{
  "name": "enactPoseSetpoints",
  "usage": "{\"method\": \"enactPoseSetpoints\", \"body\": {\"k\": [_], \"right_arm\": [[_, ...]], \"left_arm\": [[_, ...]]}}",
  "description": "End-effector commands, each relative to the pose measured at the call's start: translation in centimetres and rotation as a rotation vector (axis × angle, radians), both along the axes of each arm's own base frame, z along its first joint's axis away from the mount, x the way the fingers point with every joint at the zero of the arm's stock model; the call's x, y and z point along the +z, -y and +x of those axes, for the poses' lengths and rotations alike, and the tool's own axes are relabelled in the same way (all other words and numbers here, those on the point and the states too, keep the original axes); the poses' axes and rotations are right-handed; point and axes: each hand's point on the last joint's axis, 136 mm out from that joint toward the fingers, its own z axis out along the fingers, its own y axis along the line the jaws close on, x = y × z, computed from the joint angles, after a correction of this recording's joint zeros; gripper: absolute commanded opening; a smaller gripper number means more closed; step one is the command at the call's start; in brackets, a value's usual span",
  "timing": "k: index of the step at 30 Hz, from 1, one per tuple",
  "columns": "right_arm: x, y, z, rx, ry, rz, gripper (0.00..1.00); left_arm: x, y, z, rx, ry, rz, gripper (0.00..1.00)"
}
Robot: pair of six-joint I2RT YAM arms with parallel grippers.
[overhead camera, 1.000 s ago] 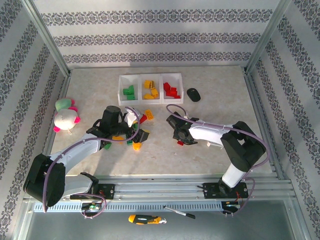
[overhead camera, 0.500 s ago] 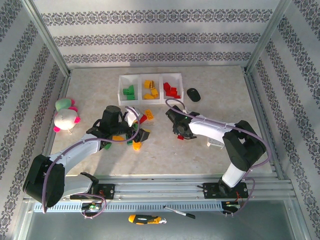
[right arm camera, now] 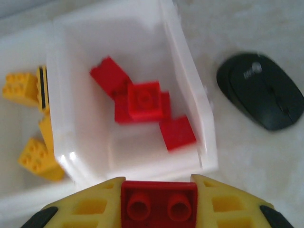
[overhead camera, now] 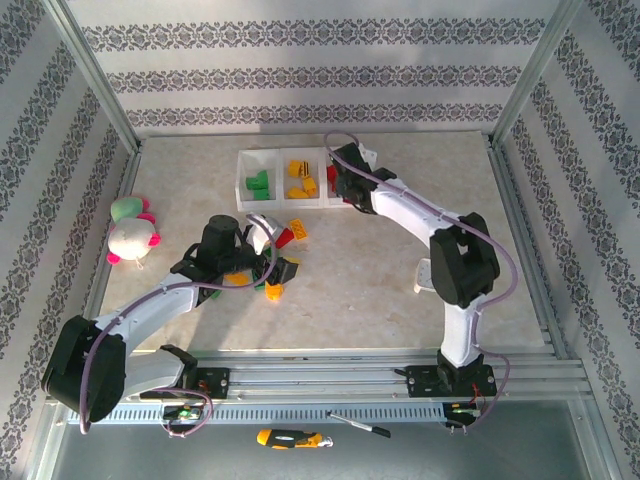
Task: Sort the legos into containers by color
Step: Place the lego in the container.
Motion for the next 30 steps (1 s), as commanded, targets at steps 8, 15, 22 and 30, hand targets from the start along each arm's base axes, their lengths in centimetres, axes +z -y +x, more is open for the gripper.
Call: {"method": "enactPoseSetpoints", "body": {"k": [8, 15, 22, 30], "right_arm": [[-0.5, -0.9, 9.6, 0.075, 0.109, -0.089, 0.21], [-0.7, -0.9, 11.6, 0.09, 0.12, -0.051, 0.3], [3.3, -1.3, 10.3, 0.135, 0.179, -0.009, 0.57], [6.9, -1.6, 5.0, 0.229, 0.261, 0.035, 0.73]], "left_arm": [[1.4, 0.3, 1.3, 0.064, 0.052, -0.059, 0.99], [0.4, -0.6, 1.4, 0.119, 0.005, -0.023, 0.99], [-0.6, -3.2, 3.2, 0.328, -0.085, 0.056, 0.99], [-2.7, -8.1, 4.0, 0.612, -0.235, 0.255, 0.99]]}}
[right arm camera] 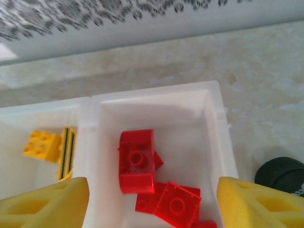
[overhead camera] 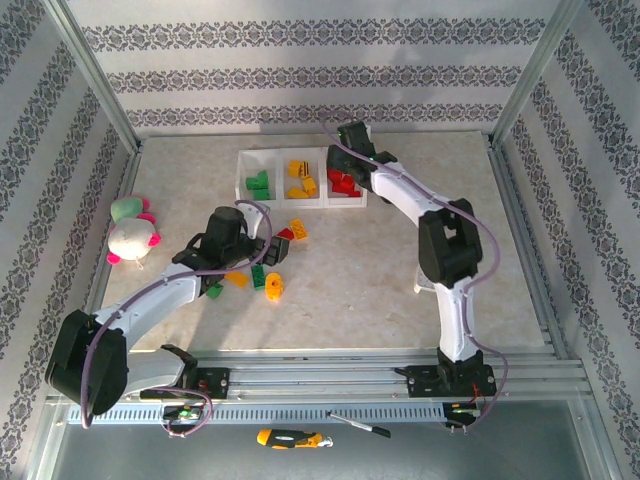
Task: Sort the legos into containers by color
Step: Place the lego in the container, then pick up the lego from the center of the table.
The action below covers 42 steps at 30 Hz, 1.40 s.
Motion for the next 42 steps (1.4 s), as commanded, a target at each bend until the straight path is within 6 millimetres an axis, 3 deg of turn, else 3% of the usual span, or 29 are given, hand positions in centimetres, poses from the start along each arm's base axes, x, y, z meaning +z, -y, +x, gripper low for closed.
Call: {"method": "enactPoseSetpoints", "body": {"k": [1, 9, 13, 17, 22, 33, 42], "right_arm": [[5.2, -1.0, -2.2, 0.071, 0.124, 0.064, 0.74], [4.1, -1.9, -10.0, 0.205, 0.112, 0.036, 0.79], [2.6, -1.6, -13.5, 0.268, 0.09, -0.008, 0.79], [1.2, -0.3, -15.5, 0.27, 0.058, -0.023, 0.79], [0.7, 0.6, -16.5, 0.263, 0.041, -0.019, 0.8], [0.1, 1.6, -16.2, 0.255, 0.017, 0.002, 0.8], [0.0, 1.7, -16.3, 0.236, 0.007, 0.029, 0.8]], "left_arm": [[-1.7, -3.0, -0.7, 0.177, -0.139, 0.114, 0.99], [-2.9, -4.0, -3.0, 0.357, -0.337, 0.064, 0.99], [-4.1, -3.1, -4.8, 0.348, -0.42, 0.104, 0.99], [-5.2, -1.6, -6.2, 0.355, -0.446, 0.101, 0.99], [-6.8, 0.0, -7.9, 0.364, -0.491, 0.094, 1.0], [-10.0, 1.5, -11.9, 0.446, -0.65, 0.112, 0.85], [-12.1, 3.0, -10.8, 0.412, -0.688, 0.179, 0.77]]}}
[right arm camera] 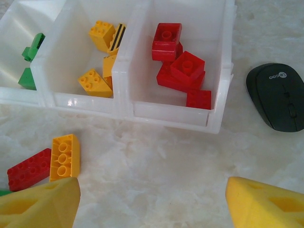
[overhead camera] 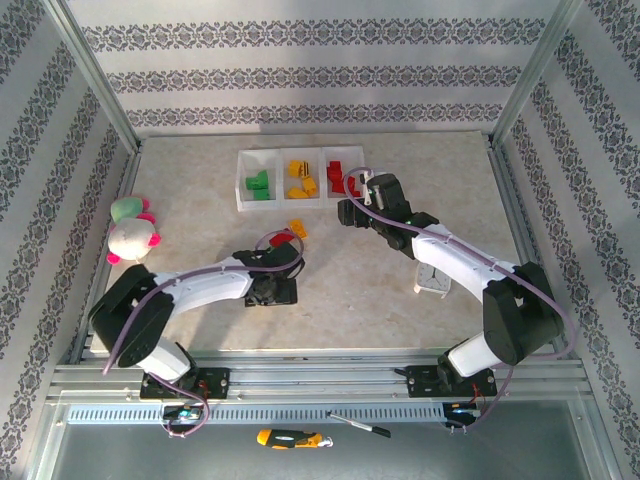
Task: Sort the legos into containers by color
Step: Pick up the lego from the center of the table.
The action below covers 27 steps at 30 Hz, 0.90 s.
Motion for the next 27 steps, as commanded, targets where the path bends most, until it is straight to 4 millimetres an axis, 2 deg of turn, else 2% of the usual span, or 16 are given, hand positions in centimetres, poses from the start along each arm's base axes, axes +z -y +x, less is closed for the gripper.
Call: {"method": "enactPoseSetpoints", "body": {"k": [1, 7, 11, 14, 17, 22, 27], "right_arm": [[-0.1, 0.5, -0.3, -0.018, -0.009, 0.026, 0.8], [-0.3, 0.5, -0.4, -0.022, -0.017, 0.033, 0.8], [-0.4, 0.3, -0.5, -0.02, -0.026, 0.049, 0.8], [-0.5, 0.1, -0.6, -0.018, -0.034, 0.054, 0.8], [-0.3, 0.1, -0.5, -0.017, -0.03, 0.058, 0.8], [-0.3, -0.2, -0.5, -0.012, -0.032, 0.065, 0.8], [-0.6, -0.5, -0.5, -0.005, -0.04, 0.067, 0.8]], "left_arm": [[-0.1, 0.6, 0.6, -0.008, -0.009, 0.021, 0.76], [-0.9, 0.9, 2.2, -0.007, 0.001, 0.041, 0.67], [-0.7, 0.6, 2.9, -0.002, 0.019, 0.06, 0.61], [-0.3, 0.4, 3.3, 0.001, 0.035, 0.068, 0.6], [0.1, 0.2, 3.6, 0.006, 0.052, 0.081, 0.65], [0.5, -0.3, 4.1, 0.019, 0.074, 0.096, 0.65], [0.5, -0.3, 4.4, 0.016, 0.077, 0.093, 0.56]]}}
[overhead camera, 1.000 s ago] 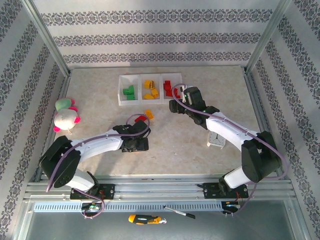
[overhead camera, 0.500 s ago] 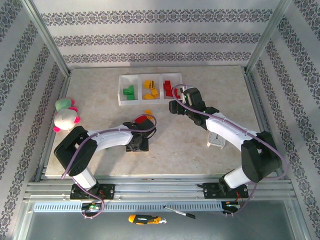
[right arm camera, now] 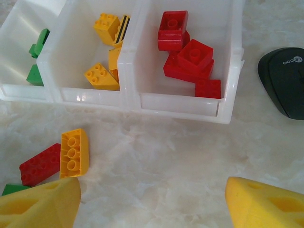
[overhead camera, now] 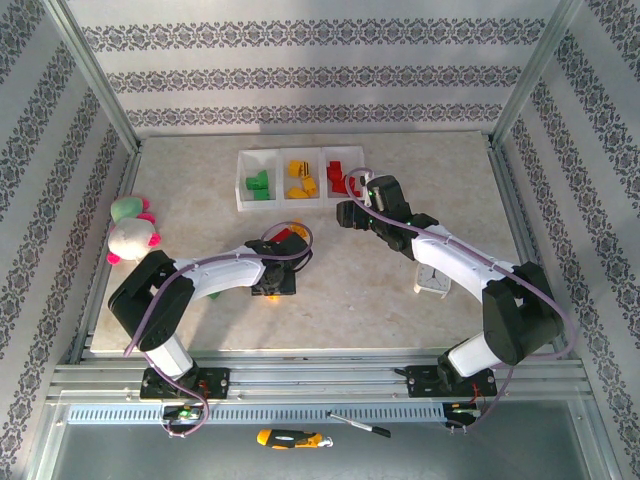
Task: Sort the legos into containers by color
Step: Pick up the lego from the center of the table.
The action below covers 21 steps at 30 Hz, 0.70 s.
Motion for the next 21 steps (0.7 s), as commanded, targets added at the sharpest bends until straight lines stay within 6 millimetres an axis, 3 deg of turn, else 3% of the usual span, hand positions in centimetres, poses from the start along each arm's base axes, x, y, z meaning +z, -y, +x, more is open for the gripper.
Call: {"method": "enactPoseSetpoints", "body": {"k": [1, 7, 13, 17, 21], "right_arm": [[-0.1, -0.1, -0.1, -0.004, -0.006, 0.021, 0.79], [0.6, 0.1, -0.4, -0.008, 0.004, 0.025, 0.8], [1.6, 0.6, -1.0, -0.025, 0.022, 0.04, 0.8], [2.1, 1.0, -1.5, -0.038, 0.03, 0.051, 0.8], [2.5, 1.4, -1.6, -0.052, 0.044, 0.054, 0.79]], "left_arm": [[0.5, 0.0, 1.2, 0.007, 0.035, 0.003, 0.54], [0.9, 0.0, 0.8, 0.009, 0.031, -0.011, 0.42], [5.0, 0.5, 2.3, -0.021, 0.118, -0.037, 0.37], [8.4, 1.3, 4.9, -0.041, 0.21, -0.065, 0.37], [11.3, 2.1, 9.6, -0.06, 0.312, -0.091, 0.36]]}}
